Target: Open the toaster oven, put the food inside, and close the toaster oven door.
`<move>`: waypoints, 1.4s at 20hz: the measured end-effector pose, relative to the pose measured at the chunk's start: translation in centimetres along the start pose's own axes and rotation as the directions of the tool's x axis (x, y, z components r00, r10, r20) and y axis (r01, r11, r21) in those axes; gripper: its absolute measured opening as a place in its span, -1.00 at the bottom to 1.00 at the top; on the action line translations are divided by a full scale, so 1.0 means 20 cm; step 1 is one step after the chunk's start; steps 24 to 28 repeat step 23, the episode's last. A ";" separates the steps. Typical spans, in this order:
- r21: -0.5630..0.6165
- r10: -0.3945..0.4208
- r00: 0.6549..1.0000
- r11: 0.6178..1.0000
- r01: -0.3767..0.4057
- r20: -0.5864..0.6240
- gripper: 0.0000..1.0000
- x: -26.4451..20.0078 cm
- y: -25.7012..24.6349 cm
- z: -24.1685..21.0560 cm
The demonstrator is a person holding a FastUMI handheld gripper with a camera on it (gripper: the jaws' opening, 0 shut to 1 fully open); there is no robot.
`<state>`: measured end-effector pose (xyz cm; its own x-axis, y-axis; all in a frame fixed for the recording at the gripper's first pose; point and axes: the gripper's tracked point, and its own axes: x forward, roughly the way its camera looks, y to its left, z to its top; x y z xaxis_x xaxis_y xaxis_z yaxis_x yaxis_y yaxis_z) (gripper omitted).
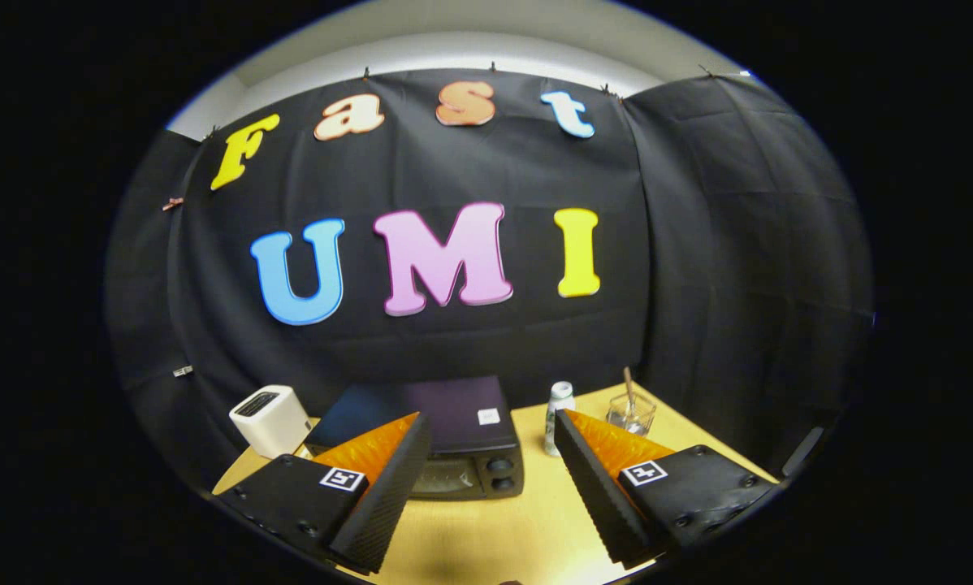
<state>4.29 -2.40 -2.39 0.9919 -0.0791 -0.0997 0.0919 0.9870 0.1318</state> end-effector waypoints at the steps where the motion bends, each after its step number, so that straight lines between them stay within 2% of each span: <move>1: -0.012 -0.005 0.999 1.000 0.006 0.034 0.97 -0.05 -0.06 0.06; 3: -0.031 -0.014 0.995 0.999 0.017 0.096 0.97 -0.17 -0.15 0.19; 6: -0.063 -0.019 0.989 0.998 0.029 0.147 0.96 -0.34 -0.24 0.23; 13: -0.077 0.000 1.000 0.997 0.002 0.028 0.97 -0.69 -0.29 0.04; 16: -0.066 0.000 1.000 0.998 -0.002 -0.029 0.97 -0.71 -0.29 -0.02; 22: -0.009 -0.013 1.000 1.000 0.013 -0.010 0.97 -0.64 -0.29 0.04; 28: -0.005 -0.009 1.000 1.000 0.009 -0.020 0.97 -0.64 -0.27 0.03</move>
